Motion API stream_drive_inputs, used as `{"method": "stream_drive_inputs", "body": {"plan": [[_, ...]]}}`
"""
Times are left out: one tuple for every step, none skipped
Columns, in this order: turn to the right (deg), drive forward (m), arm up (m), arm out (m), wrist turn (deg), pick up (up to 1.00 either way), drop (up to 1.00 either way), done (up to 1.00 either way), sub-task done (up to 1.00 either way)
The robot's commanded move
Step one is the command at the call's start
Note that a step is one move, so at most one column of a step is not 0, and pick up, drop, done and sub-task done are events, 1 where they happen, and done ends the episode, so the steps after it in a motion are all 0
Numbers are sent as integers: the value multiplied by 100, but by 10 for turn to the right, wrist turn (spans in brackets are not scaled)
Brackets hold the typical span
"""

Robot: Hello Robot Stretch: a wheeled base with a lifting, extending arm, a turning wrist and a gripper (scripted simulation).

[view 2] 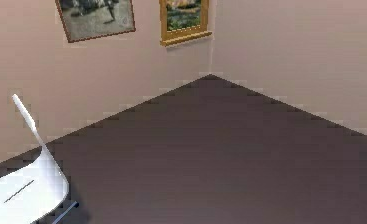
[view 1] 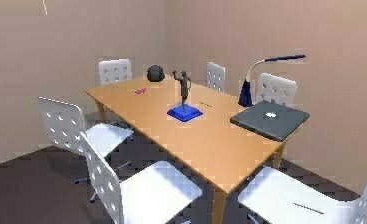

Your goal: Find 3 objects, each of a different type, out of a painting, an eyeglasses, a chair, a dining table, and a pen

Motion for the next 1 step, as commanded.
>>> {"method": "stream_drive_inputs", "body": {"plan": [[0,0,0,0,0,0,0,100,0]]}}
